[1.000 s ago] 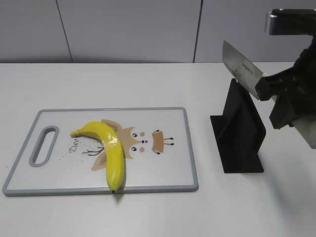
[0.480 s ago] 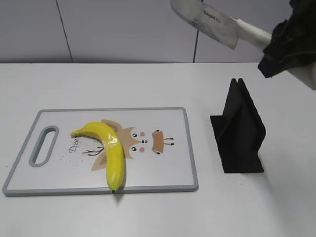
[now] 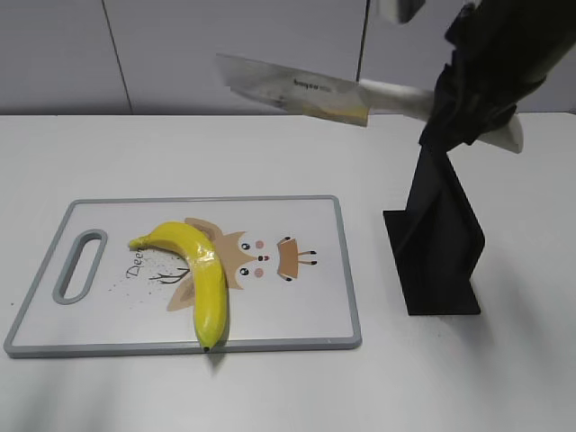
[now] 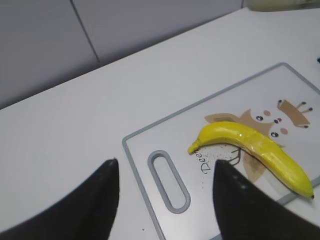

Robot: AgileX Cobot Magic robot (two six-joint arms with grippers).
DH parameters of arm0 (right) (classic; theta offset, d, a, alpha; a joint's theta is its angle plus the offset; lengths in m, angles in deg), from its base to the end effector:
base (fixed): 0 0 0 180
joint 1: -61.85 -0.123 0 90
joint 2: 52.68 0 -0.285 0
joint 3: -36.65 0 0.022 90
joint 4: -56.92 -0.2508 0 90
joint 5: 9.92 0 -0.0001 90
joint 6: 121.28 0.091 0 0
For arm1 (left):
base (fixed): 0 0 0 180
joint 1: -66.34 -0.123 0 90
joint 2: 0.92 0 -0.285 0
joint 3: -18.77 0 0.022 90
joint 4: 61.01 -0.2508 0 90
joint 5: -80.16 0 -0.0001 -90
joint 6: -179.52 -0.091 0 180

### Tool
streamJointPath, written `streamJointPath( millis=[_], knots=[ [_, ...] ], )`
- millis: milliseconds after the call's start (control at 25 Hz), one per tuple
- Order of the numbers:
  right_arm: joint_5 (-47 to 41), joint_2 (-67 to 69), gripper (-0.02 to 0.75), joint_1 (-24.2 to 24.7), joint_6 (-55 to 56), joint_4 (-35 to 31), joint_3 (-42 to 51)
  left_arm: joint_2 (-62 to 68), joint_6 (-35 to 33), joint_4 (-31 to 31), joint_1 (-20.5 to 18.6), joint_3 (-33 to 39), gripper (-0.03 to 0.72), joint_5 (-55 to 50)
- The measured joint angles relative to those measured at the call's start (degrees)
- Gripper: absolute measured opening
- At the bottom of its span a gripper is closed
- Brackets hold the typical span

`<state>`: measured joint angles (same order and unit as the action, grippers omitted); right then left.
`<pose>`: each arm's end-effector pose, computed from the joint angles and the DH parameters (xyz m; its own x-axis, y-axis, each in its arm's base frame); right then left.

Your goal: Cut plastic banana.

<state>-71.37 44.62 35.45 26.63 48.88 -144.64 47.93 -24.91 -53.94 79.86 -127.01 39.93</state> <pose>0.2842 0.1536 0.3180 -0.4988 -0.7716 -0.3947 -0.8169 0.5707 -0.0833 0.1293 -0.0385 0.3401 -0.4047 0.4315 -0.8063 0.4545 0.8600 0.2320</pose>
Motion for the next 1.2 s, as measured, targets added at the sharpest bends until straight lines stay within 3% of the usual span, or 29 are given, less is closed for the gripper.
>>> streamJointPath(
  millis=[360,720,960,1200],
  knots=[
    [-3.38,10.24,0.188,0.0,-10.26,-5.85,-6.73,19.76,-17.65,5.95,6.3,-13.77,0.578,-5.4],
    [-5.55,17.15,0.188,-3.18,-23.62,-9.17,-10.24,39.32,-36.16,8.84,6.98,-28.56,0.578,-20.51],
    [-3.3,20.66,0.188,-6.78,-29.09,-9.83,-11.37,46.86,-44.15,10.69,7.69,-30.46,0.554,-26.29],
    [-2.02,21.6,0.188,-7.05,-29.65,-10.77,-11.36,49.83,-45.72,10.75,7.69,-30.52,0.546,-25.91]
  ],
)
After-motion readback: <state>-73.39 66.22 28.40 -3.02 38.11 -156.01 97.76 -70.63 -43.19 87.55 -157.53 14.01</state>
